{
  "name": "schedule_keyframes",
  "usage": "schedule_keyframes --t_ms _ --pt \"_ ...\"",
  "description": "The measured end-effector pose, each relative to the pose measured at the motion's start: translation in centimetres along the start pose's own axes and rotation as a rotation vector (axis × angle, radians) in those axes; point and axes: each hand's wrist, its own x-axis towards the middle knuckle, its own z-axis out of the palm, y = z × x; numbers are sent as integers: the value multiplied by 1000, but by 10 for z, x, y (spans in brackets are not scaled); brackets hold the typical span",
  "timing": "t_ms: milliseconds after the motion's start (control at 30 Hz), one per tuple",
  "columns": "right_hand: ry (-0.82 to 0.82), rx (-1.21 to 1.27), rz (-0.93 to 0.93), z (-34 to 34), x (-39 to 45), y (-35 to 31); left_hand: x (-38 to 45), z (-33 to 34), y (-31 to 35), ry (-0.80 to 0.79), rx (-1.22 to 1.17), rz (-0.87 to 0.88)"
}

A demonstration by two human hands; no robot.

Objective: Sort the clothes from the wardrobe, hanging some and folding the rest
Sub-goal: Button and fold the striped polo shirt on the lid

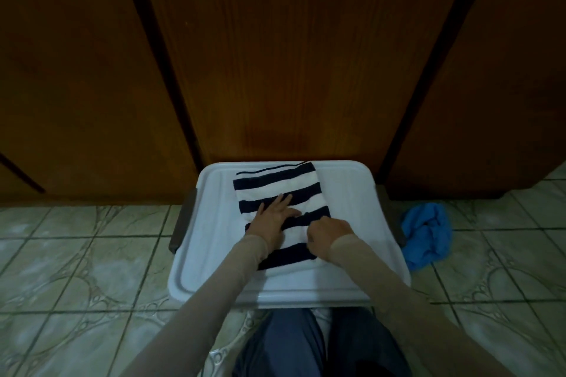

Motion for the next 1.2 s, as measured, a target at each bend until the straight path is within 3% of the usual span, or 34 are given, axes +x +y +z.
schedule_keyframes --t_ms 167,267,367,467,567,733,833,900,933,1000,1200 --pt "312 322 88 20 6 5 -26 29 21 302 -200 -303" --pt "362 302 -8 34 17 -6 -30 49 35 478 -95 -287" --pt "275 207 -164 41 28 -17 -28 61 32 308 -47 -293" --pt "220 149 -167 51 38 -10 -28 59 23 257 19 -361" --pt "265 78 -78 65 42 -1 -30 56 19 280 -44 -454" --pt "268 200 151 70 34 2 -28 55 19 268 -115 -594" --pt "304 116 101 67 33 3 -30 50 19 334 -14 -469" --pt "328 67 -14 65 36 5 -28 47 15 288 98 -240" --pt "266 43 -70 63 36 7 -27 46 12 226 92 -178" --pt "221 60 -155 63 40 10 -25 40 8 151 70 -214" --pt "141 115 -91 39 60 4 -9 28 -4 144 44 -320"
